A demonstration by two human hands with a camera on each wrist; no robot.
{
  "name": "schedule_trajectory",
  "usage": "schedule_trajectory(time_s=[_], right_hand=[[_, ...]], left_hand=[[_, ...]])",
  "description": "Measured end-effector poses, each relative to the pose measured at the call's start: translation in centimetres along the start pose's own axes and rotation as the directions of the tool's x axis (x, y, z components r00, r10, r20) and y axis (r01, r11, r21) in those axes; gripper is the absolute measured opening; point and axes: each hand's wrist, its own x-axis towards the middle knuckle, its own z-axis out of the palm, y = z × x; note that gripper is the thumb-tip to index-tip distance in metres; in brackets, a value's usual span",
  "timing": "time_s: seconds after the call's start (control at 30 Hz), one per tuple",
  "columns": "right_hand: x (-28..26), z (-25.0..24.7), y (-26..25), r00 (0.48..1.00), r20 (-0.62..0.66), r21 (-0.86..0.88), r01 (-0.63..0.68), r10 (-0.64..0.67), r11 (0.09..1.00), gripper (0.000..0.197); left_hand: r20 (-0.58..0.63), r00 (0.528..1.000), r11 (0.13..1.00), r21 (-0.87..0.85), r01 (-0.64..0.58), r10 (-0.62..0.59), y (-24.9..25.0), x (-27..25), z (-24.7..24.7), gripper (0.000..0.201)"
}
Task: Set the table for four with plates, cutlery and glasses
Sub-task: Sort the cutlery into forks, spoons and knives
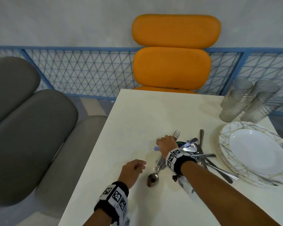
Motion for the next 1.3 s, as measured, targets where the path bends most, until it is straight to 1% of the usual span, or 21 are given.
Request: schedule_trajectory(time_s=[0.1, 0.2, 0.3, 0.33, 0.4, 0.47, 0.53, 0.57, 0.63, 0.67, 0.7, 0.73, 0.77, 0.83, 0.87, 0.9, 0.97, 1.03, 1.1, 1.17, 1.3], right_hand=[[-0.5, 0.2, -1.0, 0.999, -0.040, 0.122, 0.024, -0.019, 0.992, 0.023], [-2.1, -0.1, -2.0, 0.985, -0.149, 0.234, 0.125, -0.092, 0.964, 0.021], [-3.8, -0.5, -3.5, 0.939, -0.278, 0.180, 0.260, -0.204, 0.949, 0.019], [-4.4, -0.6, -4.0, 0.923, -0.317, 0.141, 0.275, -0.220, 0.951, 0.023], [-5.6, -0.5, -4.9, 0.896, -0.364, 0.088, 0.307, -0.256, 0.948, 0.039], [-6.6, -0.3, -5.5, 0.846, -0.441, 0.086, 0.373, -0.300, 0.924, 0.044], [-7.7, -0.2, -5.8, 0.783, -0.532, 0.080, 0.425, -0.322, 0.902, 0.039], [-8.2, 0.1, -5.8, 0.745, -0.587, 0.083, 0.444, -0.316, 0.892, 0.033], [-9.1, 0.5, -5.8, 0.673, -0.656, 0.047, 0.489, -0.342, 0.871, 0.012], [-9.6, 0.6, -5.8, 0.662, -0.667, 0.053, 0.500, -0.342, 0.864, 0.009], [-9.9, 0.8, -5.7, 0.655, -0.681, 0.067, 0.503, -0.329, 0.861, 0.015], [-10.4, 0.8, -5.4, 0.670, -0.681, 0.096, 0.480, -0.294, 0.872, 0.019], [-10.7, 0.7, -4.9, 0.679, -0.702, 0.147, 0.434, -0.216, 0.889, 0.020], [-10.7, 1.0, -3.3, 0.729, -0.683, 0.372, 0.302, 0.038, 0.878, 0.019], [-10.4, 1.3, -2.0, 0.773, -0.618, 0.469, 0.212, 0.147, 0.857, 0.022], [-9.7, 1.5, -0.5, 0.813, -0.548, 0.495, 0.124, 0.197, 0.860, 0.027], [-8.3, 1.8, 2.4, 0.912, -0.369, 0.359, -0.041, 0.182, 0.932, 0.034], [-7.1, 1.8, 3.8, 0.976, -0.184, 0.227, -0.069, 0.112, 0.971, 0.038], [-6.4, 1.8, 4.1, 0.996, -0.093, 0.087, 0.007, 0.002, 0.996, 0.043], [-5.9, 1.6, 3.6, 0.997, -0.043, -0.048, 0.069, -0.071, 0.996, 0.044], [-5.0, 1.2, 3.0, 0.997, 0.001, -0.120, 0.070, -0.071, 0.990, 0.040]], left_hand=[[0.002, 0.999, 0.997, -0.070, 0.039, -0.039, 0.0, 0.7, -0.7, 0.026], [-0.021, 0.997, 0.981, -0.181, 0.073, -0.078, 0.1, 1.5, -1.1, 0.021], [-0.017, 0.994, 0.971, -0.217, 0.100, -0.106, 0.5, 2.1, -0.9, 0.027], [0.007, 0.993, 0.967, -0.229, 0.114, -0.115, 0.9, 2.2, -0.6, 0.030], [0.090, 0.983, 0.956, -0.235, 0.174, -0.157, 1.9, 2.1, 0.0, 0.038], [0.182, 0.962, 0.943, -0.228, 0.243, -0.204, 3.1, 1.9, 0.2, 0.047], [0.283, 0.932, 0.910, -0.282, 0.304, -0.224, 3.7, 2.0, 0.0, 0.048], [0.339, 0.915, 0.893, -0.309, 0.326, -0.217, 4.0, 2.0, -0.1, 0.045], [0.407, 0.893, 0.897, -0.297, 0.329, -0.193, 4.1, 2.2, -0.1, 0.035], [0.420, 0.889, 0.912, -0.268, 0.312, -0.181, 4.2, 2.1, 0.0, 0.029], [0.422, 0.891, 0.925, -0.247, 0.288, -0.165, 4.3, 2.0, 0.2, 0.025], [0.413, 0.899, 0.935, -0.239, 0.263, -0.147, 4.4, 1.9, 0.5, 0.023], [0.387, 0.912, 0.941, -0.237, 0.241, -0.135, 4.5, 1.8, 0.6, 0.020], [0.294, 0.943, 0.943, -0.239, 0.231, -0.156, 4.2, 1.7, 0.5, 0.014], [0.249, 0.954, 0.943, -0.242, 0.228, -0.167, 3.9, 1.8, 0.3, 0.014], [0.219, 0.961, 0.946, -0.239, 0.218, -0.166, 3.6, 1.8, -0.1, 0.015], [0.188, 0.972, 0.953, -0.239, 0.187, -0.143, 2.9, 1.9, -0.6, 0.017], [0.170, 0.978, 0.952, -0.257, 0.166, -0.125, 2.5, 1.6, -0.9, 0.016], [0.150, 0.980, 0.940, -0.296, 0.171, -0.131, 2.3, 1.5, -1.1, 0.016], [0.134, 0.982, 0.924, -0.342, 0.173, -0.134, 2.2, 1.3, -1.2, 0.018], [0.140, 0.987, 0.880, -0.454, 0.139, -0.084, 1.8, 0.8, -1.6, 0.020]])
